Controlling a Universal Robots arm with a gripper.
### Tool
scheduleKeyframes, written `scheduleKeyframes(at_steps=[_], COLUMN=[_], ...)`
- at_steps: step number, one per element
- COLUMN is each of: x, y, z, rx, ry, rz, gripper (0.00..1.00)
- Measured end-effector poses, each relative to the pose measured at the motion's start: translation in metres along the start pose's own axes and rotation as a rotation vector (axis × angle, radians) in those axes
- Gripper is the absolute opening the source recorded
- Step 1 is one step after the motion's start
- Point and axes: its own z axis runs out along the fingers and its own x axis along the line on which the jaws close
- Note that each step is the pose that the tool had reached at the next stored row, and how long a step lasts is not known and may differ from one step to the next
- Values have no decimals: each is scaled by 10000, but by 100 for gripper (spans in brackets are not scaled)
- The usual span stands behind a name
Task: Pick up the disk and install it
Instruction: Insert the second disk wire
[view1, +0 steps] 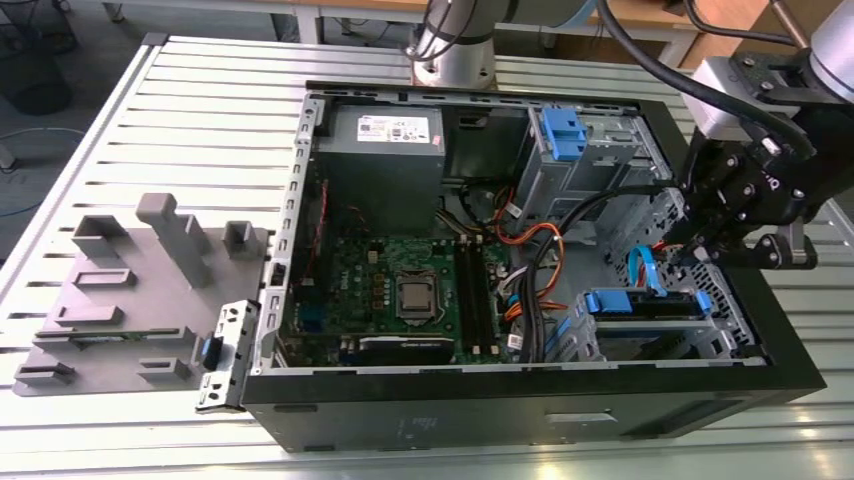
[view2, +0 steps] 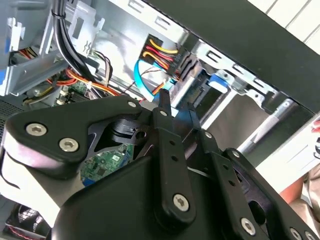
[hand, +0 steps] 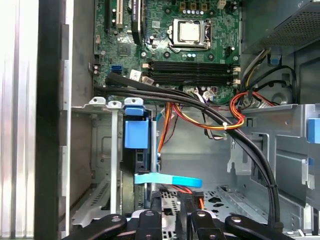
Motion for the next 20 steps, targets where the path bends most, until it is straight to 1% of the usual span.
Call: scheduleKeyframes(at_steps=[3,5,14,20], x=[-42,-58,-87,-90], y=[-6,-12,-62,-119], z=[22,36,65,85], rx=[1,0,-7,-7], ry=[0,1,2,0], rz=[-2,-2,-4,-4], gripper=[29,29,29,29])
